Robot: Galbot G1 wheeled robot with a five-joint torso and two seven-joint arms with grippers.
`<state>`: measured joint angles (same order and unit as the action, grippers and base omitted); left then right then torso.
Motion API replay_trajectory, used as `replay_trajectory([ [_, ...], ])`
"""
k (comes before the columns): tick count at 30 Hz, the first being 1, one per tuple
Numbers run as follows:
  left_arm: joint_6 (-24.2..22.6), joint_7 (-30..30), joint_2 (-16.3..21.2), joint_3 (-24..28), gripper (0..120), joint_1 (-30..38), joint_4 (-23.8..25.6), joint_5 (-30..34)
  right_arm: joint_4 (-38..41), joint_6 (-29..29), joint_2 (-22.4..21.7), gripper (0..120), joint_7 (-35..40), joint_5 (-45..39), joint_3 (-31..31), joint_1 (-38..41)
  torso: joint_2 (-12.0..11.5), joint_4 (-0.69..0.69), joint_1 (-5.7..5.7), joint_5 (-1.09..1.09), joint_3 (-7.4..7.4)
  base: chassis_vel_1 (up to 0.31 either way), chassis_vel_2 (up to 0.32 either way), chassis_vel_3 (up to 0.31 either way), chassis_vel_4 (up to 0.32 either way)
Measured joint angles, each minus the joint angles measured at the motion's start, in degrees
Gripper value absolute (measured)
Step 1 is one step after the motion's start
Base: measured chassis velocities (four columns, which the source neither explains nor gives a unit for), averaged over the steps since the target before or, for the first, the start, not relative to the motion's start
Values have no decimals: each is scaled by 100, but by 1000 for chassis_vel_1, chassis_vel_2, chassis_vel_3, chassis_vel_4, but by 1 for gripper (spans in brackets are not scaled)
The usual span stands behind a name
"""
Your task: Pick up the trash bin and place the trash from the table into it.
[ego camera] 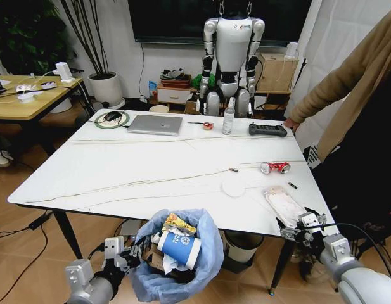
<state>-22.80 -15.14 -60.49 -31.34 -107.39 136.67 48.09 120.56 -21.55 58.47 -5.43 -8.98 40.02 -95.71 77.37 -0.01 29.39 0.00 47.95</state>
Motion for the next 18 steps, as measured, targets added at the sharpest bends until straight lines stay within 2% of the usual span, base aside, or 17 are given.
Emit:
replay_trajectory([
  [18,-9,-33,-50,-20,0,-46,0,-4,-313,202,-113,99,-51,23,48,132,0,0,0,0,0,0,0,0,0],
])
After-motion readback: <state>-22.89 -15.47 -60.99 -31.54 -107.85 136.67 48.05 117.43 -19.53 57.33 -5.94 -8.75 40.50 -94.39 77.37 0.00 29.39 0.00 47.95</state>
